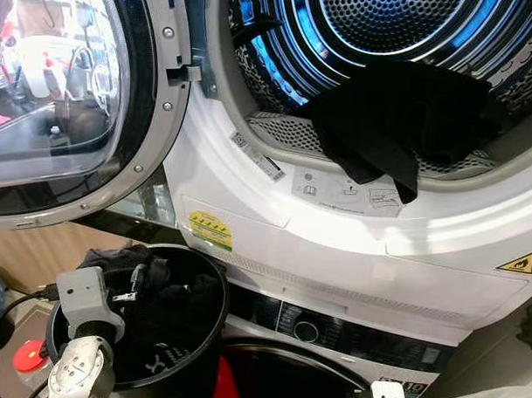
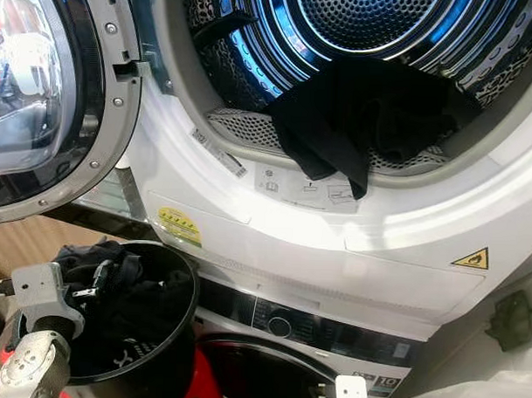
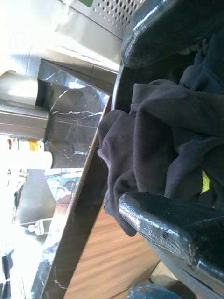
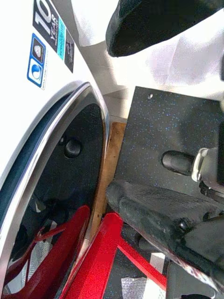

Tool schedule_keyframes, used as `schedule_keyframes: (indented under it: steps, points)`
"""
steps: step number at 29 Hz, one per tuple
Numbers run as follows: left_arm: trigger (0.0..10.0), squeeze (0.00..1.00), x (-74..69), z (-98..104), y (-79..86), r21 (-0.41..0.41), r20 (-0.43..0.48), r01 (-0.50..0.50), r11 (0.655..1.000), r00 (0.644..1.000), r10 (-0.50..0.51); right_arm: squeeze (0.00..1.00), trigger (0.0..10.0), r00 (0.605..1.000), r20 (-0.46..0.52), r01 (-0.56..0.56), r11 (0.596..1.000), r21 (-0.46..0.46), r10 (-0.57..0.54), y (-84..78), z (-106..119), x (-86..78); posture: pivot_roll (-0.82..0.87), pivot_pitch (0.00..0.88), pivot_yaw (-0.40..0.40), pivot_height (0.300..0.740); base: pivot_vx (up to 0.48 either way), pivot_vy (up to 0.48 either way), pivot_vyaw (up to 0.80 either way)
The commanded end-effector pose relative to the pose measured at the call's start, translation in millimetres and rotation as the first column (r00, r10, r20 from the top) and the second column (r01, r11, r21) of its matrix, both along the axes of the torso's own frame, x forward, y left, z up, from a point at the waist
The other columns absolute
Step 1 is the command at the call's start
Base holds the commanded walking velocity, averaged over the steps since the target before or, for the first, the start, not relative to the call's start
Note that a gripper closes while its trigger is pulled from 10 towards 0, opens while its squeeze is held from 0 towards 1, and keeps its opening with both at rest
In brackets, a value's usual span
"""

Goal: Clothes washing

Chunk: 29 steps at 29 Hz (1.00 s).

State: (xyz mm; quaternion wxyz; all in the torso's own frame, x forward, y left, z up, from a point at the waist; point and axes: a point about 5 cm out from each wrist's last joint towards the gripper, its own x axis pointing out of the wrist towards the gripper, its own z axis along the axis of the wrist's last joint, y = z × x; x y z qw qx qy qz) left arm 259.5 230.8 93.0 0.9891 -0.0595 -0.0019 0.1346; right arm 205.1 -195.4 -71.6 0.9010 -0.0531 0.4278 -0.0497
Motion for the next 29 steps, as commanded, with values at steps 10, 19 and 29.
schedule_keyframes:
  steps: [10, 19, 29]
  points:
    - [10.0, 1.0, -0.3, -10, 2.1, -0.069, -0.058, -0.029, 0.997, 0.998, 0.025, 0.0, 10.0, 1.0, -0.024, -0.012, 1.0, -0.004, 0.012, -1.0, -3, -4.8, 0.19, 0.0, 0.006, 0.74, 0.0, 0.0, 0.0]
    - [10.0, 1.0, 0.8, -17, 6.3, -0.08, -0.118, -0.019, 0.997, 0.993, 0.009, 0.0, 10.0, 1.0, -0.023, -0.018, 1.0, 0.001, 0.018, 1.8, -3, -4.0, 0.18, 0.0, 0.02, 0.74, 0.0, 0.0, 0.0]
    - [10.0, 1.0, -1.6, -22, 16.5, -0.136, -0.157, -0.13, 0.982, 0.982, 0.109, 0.0, 10.0, 1.0, -0.017, -0.016, 1.0, 0.0, 0.016, 0.9, -1, -1.1, 0.17, 0.0, 0.018, 0.74, 0.0, 0.0, 0.0]
